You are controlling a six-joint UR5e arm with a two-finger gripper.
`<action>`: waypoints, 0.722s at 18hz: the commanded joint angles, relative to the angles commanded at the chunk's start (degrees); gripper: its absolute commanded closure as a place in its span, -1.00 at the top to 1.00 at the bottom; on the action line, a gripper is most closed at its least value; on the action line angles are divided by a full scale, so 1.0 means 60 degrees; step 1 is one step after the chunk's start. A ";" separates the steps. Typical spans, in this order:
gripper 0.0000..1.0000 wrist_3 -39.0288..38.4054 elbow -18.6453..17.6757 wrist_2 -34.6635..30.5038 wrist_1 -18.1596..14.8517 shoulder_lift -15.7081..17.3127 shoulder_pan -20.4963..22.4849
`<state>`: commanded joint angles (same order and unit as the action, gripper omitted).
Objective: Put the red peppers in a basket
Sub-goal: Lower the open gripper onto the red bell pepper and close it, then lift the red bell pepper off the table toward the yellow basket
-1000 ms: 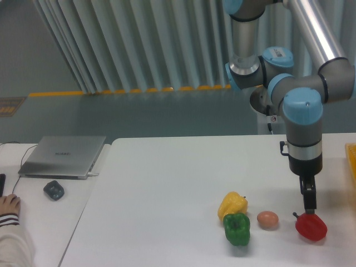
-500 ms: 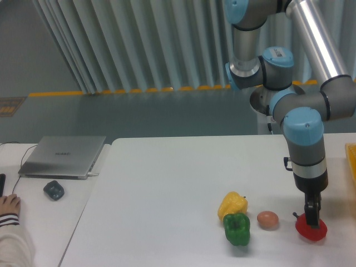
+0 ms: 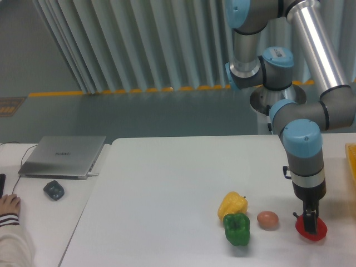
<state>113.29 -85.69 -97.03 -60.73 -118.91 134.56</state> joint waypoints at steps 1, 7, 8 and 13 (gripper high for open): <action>1.00 0.0000 0.0000 0.0000 0.0000 0.0000 0.0000; 1.00 0.0015 -0.0015 -0.0015 0.0000 -0.0059 -0.0029; 1.00 0.0015 -0.0015 -0.0029 0.0000 -0.0059 -0.0029; 0.72 0.0014 -0.0044 -0.0044 0.0029 -0.0045 -0.0088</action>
<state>113.38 -85.96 -97.29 -60.56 -119.18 134.03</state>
